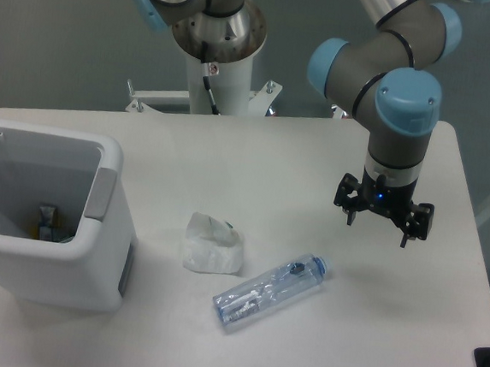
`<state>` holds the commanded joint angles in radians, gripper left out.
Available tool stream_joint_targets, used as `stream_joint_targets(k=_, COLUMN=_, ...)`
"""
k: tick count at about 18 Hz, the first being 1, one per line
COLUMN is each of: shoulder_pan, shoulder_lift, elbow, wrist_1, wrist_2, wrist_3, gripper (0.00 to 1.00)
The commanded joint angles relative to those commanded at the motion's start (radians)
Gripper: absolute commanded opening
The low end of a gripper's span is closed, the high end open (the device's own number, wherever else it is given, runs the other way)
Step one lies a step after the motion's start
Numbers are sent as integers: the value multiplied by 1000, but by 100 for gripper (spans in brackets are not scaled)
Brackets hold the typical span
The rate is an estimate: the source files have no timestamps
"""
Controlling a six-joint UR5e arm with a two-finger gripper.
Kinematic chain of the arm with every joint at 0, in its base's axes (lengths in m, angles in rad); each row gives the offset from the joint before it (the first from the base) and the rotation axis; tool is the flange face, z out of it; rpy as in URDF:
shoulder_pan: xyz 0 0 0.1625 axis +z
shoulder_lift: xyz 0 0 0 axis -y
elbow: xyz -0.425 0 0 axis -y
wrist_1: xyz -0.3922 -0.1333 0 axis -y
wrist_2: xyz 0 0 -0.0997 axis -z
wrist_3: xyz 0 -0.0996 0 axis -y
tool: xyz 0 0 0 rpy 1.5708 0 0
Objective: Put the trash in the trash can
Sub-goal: 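Move the gripper over the crumpled clear plastic bag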
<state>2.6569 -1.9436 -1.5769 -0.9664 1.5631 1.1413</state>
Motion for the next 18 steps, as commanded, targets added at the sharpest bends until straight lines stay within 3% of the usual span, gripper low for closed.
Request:
stream_joint_targets(k=4, shoulder_pan=-12, shoulder_lift=8, elbow=-37, wrist_1=12, wrist_2=-3, wrist_3=-12, gripper=100)
stream_joint_targets(k=9, shoulder_pan=-72, shoulder_lift=9, elbow=-89, wrist_1=100, wrist_2=-5, wrist_3=-41, gripper=100)
stream_joint_targets(k=13, shoulder_pan=-144, shoulder_lift=15, elbow=-126, wrist_1=123, wrist_2=-3, wrist_3=-100, gripper=100)
stream_joint_targets(k=18, shoulder_pan=-261, shoulder_lift=20, elbow=-150, wrist_1=123, wrist_2=-6, wrist_3=-271, gripper=100)
